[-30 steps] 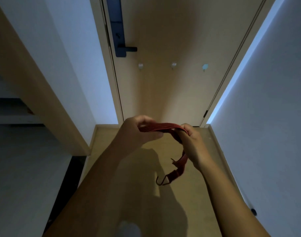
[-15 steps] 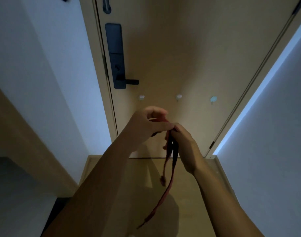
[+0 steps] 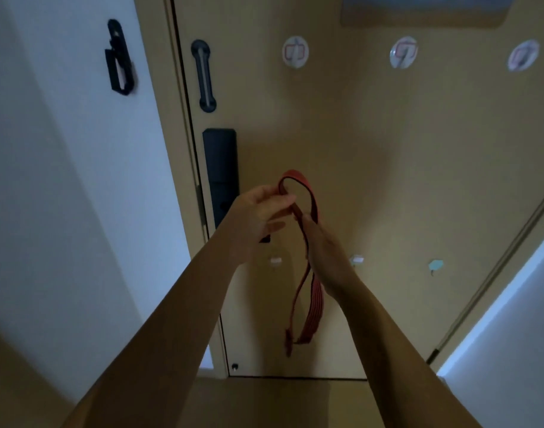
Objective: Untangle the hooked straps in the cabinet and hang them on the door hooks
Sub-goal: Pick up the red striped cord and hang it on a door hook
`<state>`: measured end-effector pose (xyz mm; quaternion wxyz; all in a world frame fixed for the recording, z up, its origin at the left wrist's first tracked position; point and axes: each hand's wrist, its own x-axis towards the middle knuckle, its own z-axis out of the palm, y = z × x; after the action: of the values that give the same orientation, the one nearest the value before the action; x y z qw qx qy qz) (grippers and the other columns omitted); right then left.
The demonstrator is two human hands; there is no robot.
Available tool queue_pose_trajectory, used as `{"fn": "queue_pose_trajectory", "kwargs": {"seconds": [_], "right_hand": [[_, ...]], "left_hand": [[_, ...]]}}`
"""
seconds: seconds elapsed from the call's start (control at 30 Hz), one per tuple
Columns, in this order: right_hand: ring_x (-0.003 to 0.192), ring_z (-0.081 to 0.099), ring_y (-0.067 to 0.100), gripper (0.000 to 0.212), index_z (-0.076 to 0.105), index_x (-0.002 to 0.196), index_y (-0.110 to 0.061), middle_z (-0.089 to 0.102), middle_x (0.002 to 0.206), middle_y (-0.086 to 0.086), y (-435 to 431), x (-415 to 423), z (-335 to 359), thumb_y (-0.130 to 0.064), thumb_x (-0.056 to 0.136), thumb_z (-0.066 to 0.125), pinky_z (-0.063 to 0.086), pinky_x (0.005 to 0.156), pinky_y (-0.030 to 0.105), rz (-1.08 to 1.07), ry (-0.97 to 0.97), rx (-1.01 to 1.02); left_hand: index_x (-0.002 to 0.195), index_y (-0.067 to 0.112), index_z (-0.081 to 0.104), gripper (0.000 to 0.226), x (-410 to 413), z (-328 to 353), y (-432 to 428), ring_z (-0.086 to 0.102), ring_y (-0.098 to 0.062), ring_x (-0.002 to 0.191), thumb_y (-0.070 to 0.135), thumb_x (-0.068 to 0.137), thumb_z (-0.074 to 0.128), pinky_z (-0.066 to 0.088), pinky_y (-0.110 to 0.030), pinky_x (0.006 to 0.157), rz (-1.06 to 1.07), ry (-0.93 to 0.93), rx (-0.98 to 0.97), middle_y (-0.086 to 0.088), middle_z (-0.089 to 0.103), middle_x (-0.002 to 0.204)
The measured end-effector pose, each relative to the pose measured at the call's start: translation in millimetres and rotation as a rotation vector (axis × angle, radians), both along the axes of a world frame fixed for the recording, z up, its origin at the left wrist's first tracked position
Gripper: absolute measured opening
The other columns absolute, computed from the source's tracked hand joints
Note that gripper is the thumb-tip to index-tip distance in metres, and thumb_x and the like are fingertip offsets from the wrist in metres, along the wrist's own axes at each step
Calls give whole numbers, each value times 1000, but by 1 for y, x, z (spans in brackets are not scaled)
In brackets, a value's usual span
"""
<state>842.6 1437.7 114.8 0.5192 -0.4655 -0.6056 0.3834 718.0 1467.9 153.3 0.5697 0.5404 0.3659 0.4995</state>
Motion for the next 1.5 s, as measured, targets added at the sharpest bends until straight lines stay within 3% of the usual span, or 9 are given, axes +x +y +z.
{"fn": "queue_pose_trajectory", "kwargs": {"seconds": [0.07, 0.2, 0.53, 0.77, 0.87, 0.97, 1.1, 1.27, 1.5], "right_hand": [[96, 55, -6, 34, 53, 121, -21, 59, 108, -8, 35, 2, 9, -31, 100, 28, 46, 75, 6, 9, -20, 69], [110, 59, 22, 42, 56, 124, -17, 63, 118, 7, 102, 9, 29, -39, 95, 34, 45, 97, 43, 17, -3, 102], [101, 63, 13, 42, 65, 108, -19, 69, 105, 2, 206, 18, 96, -40, 91, 32, 46, 95, 37, -61, 47, 267], [42, 56, 2, 15, 40, 83, -25, 60, 69, 1, 238, 16, 133, -19, 96, 42, 46, 42, 19, -190, 238, 430], [53, 56, -5, 18, 51, 79, -20, 58, 69, -7, 249, 19, 146, -16, 95, 45, 44, 52, 12, -228, 154, 532], [61, 51, -1, 21, 61, 80, -24, 58, 70, -8, 266, 24, 155, -17, 94, 46, 42, 60, 21, -285, 132, 571], [79, 60, 8, 25, 68, 92, -20, 67, 85, 0, 282, 30, 168, -15, 94, 43, 48, 73, 27, -303, 152, 539], [61, 52, 21, 28, 62, 62, -17, 57, 59, 3, 293, 32, 170, -30, 80, 46, 43, 60, 44, -301, 168, 396], [53, 45, 23, 25, 55, 60, -11, 50, 56, 9, 289, 37, 153, -22, 81, 48, 35, 52, 37, -267, 209, 331]], "left_hand": [[95, 19, 64, 9, 7, 5, 27, 66, -12, 86, 20, 89, 57, 48, -26, 75, 43, 45, 48, 2, 68, 91], [96, 19, 63, 12, 21, 25, 75, 65, -8, 84, 24, 92, 53, 52, -22, 71, 157, 44, 132, 3, 68, 94], [108, 13, 66, 27, 45, 88, 165, 60, 7, 60, 31, 90, 56, 45, -8, 51, 264, 62, 280, 6, 67, 82], [80, 20, 50, 11, 46, 120, 215, 58, -16, 77, 18, 89, 57, 49, -26, 72, 437, 73, 479, -6, 60, 84], [81, 20, 49, 13, 43, 135, 232, 60, -18, 70, 13, 91, 54, 51, -29, 66, 436, 76, 580, -14, 60, 87], [79, 19, 48, 17, 41, 147, 246, 56, -7, 44, 8, 91, 53, 47, -20, 46, 373, 87, 671, -16, 56, 80], [77, 21, 52, 19, 38, 158, 261, 55, -3, 43, 8, 89, 56, 47, -19, 46, 348, 197, 795, -3, 55, 67], [81, 14, 62, 11, 32, 156, 272, 54, -6, 45, 12, 90, 56, 47, -23, 44, 422, 282, 871, -17, 61, 71], [67, 4, 56, 32, 32, 146, 273, 47, -5, 33, 22, 94, 50, 37, -18, 36, 433, 386, 857, 0, 46, 50]]}}
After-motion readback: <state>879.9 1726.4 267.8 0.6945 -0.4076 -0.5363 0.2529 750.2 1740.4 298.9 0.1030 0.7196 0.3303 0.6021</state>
